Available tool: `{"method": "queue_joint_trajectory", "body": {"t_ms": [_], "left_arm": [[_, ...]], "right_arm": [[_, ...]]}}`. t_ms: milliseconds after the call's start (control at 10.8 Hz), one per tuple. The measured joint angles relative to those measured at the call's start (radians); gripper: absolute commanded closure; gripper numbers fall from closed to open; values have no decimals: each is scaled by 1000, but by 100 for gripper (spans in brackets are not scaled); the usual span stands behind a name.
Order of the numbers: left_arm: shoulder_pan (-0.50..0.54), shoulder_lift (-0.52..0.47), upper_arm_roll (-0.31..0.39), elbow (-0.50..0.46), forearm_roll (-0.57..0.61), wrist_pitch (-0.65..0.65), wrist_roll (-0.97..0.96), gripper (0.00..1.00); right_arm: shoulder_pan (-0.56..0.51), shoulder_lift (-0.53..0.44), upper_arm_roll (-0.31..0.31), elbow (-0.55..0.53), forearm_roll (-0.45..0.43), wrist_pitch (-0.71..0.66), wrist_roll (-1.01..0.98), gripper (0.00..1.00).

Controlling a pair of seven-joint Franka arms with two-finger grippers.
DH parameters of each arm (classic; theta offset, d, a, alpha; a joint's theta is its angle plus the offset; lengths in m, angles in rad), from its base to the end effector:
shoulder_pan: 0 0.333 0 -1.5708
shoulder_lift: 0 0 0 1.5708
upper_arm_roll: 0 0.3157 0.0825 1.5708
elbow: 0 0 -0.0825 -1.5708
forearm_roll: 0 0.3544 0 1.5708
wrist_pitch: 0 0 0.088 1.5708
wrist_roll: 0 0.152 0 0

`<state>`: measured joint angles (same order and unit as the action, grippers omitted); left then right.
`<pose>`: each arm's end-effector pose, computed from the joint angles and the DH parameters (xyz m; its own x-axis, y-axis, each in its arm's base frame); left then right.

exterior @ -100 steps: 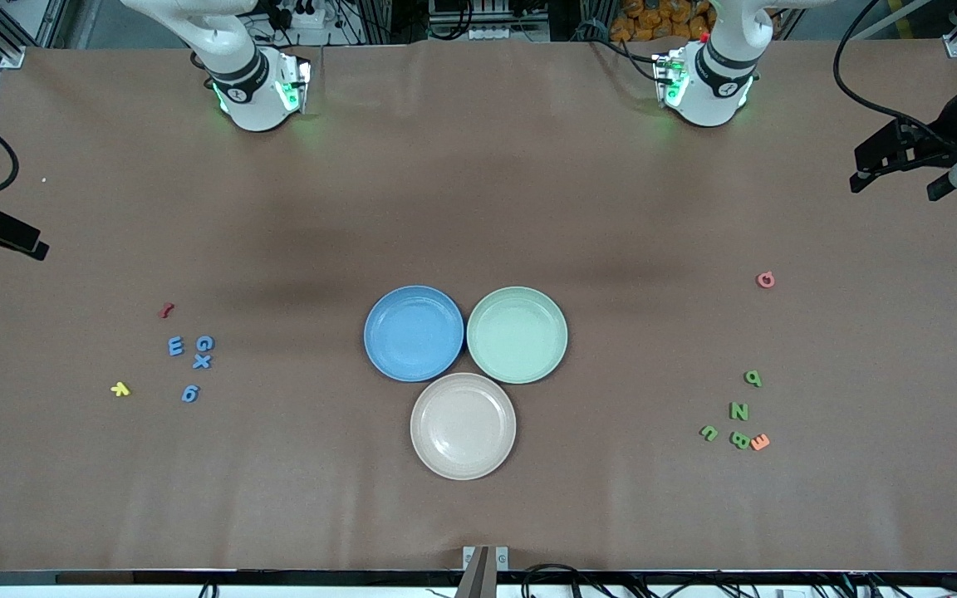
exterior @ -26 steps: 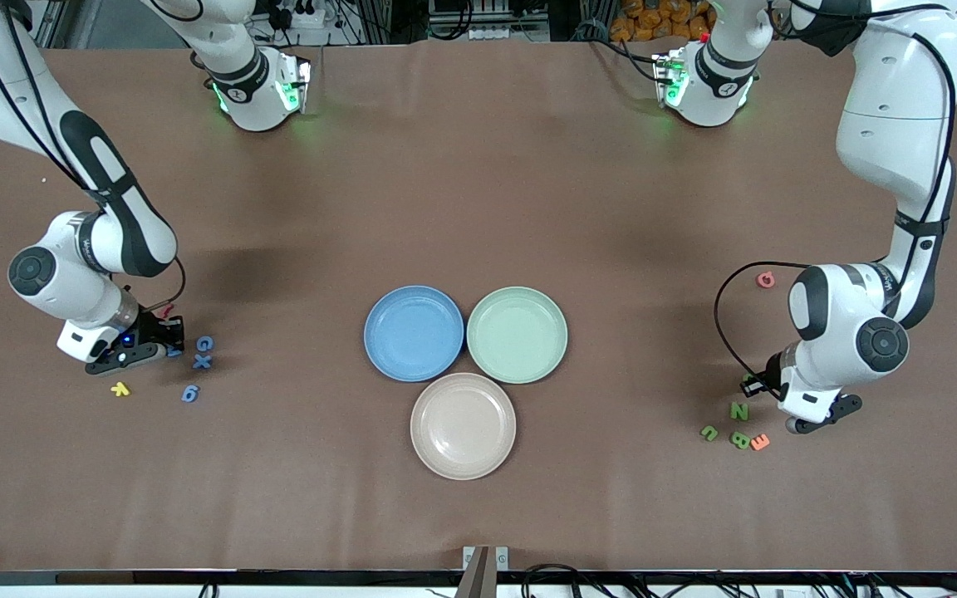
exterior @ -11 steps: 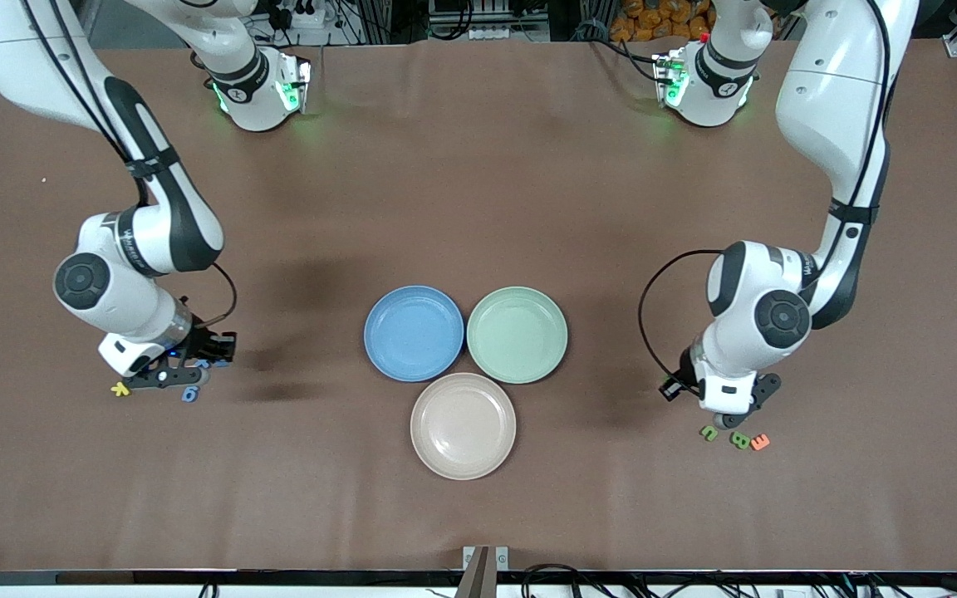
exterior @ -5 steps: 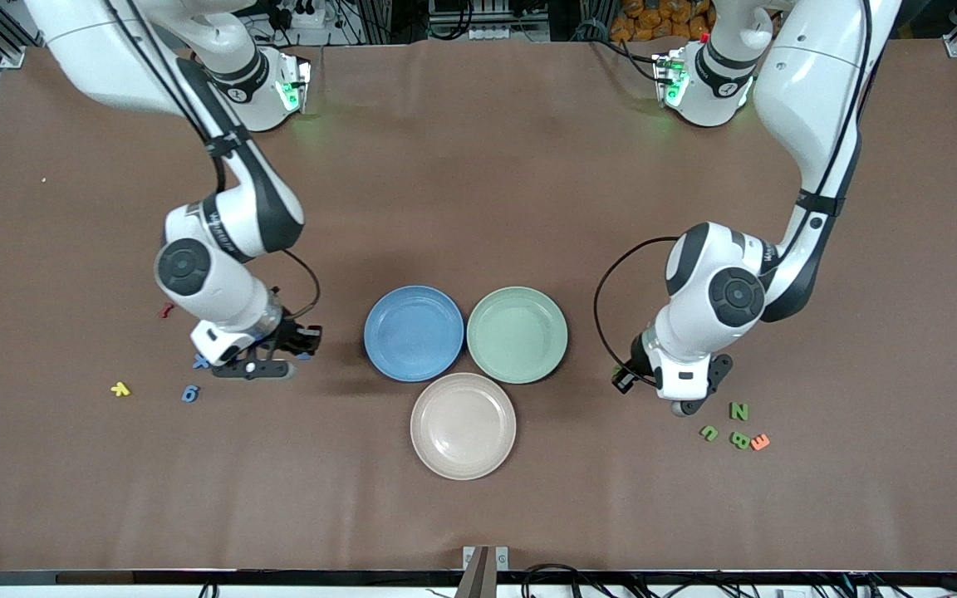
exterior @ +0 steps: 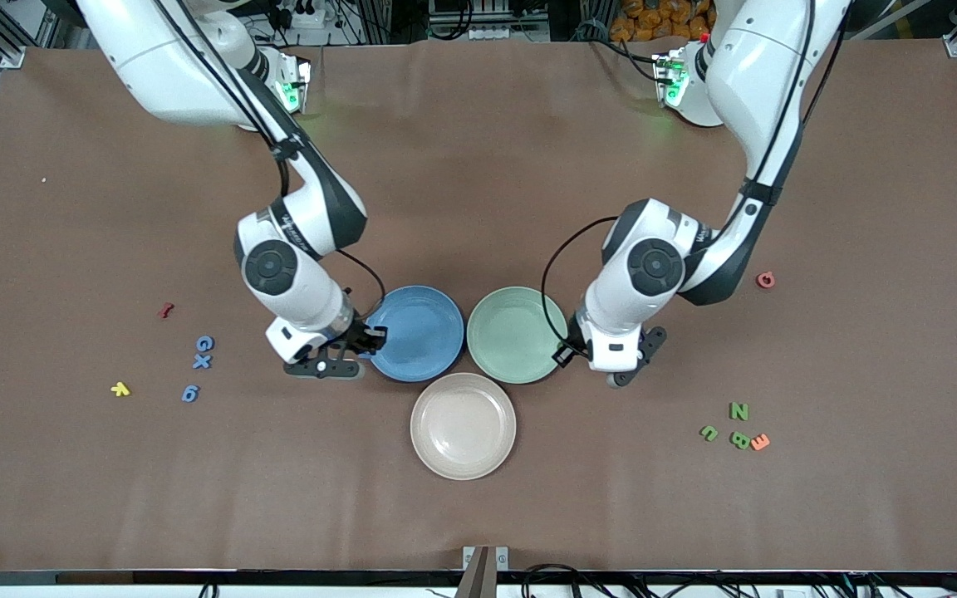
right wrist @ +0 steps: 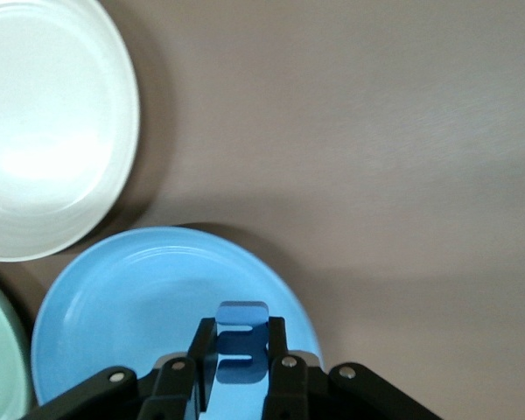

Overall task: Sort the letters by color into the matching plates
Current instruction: 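Drop the m on the blue plate while the left gripper drops b, then return the right gripper to blue letters while the left gripper returns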

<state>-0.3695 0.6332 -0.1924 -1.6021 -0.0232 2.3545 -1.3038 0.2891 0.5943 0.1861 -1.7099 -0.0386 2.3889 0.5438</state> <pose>0.5913 -0.3547 0.2514 0.6981 0.7099 -0.0938 0.7145 -0.6822 0.1551 0.5968 0.2935 0.2342 0.9959 -0.0801 0.0423 -0.0749 -0.9908 -0.1130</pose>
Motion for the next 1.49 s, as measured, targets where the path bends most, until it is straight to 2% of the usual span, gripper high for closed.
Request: {"method": "queue_joint_trajectory", "body": {"t_ms": [93, 186, 279, 372, 465, 557, 650, 929, 1115, 1301, 1487], "left_arm": [[-26, 2, 1, -1, 0, -1, -31, 100], [-53, 5, 3, -2, 0, -1, -56, 100], [-84, 12, 13, 0, 8, -1, -84, 100], [-111, 19, 27, 4, 25, 0, -116, 100], [-127, 24, 37, 8, 38, 0, -136, 95], [-130, 26, 42, 9, 41, 0, -139, 15], [-129, 26, 46, 9, 42, 0, -139, 0], [-118, 26, 54, 12, 120, 0, -137, 0], [-102, 26, 58, 15, 125, 0, -137, 0], [-49, 26, 67, 19, 141, 0, -137, 0], [50, 29, 73, 18, 211, -2, -97, 0]], "right_arm": [[27, 39, 0, 38, -1, 0, 43, 78], [47, 67, -1, 64, -4, 0, 62, 71], [64, 87, -1, 80, -5, 1, 72, 30], [76, 98, -2, 88, -5, 0, 75, 0], [83, 100, -2, 90, -10, 0, 76, 0], [84, 99, -2, 92, -15, -2, 76, 0], [84, 99, -5, 96, -19, -16, 76, 0], [77, 87, -13, 105, -24, -68, 71, 0], [37, 51, -20, 102, -27, -121, 32, 0], [-46, -7, -23, 84, -27, -176, -13, 0], [-121, -44, -24, 60, -33, -217, -78, 0]]}}
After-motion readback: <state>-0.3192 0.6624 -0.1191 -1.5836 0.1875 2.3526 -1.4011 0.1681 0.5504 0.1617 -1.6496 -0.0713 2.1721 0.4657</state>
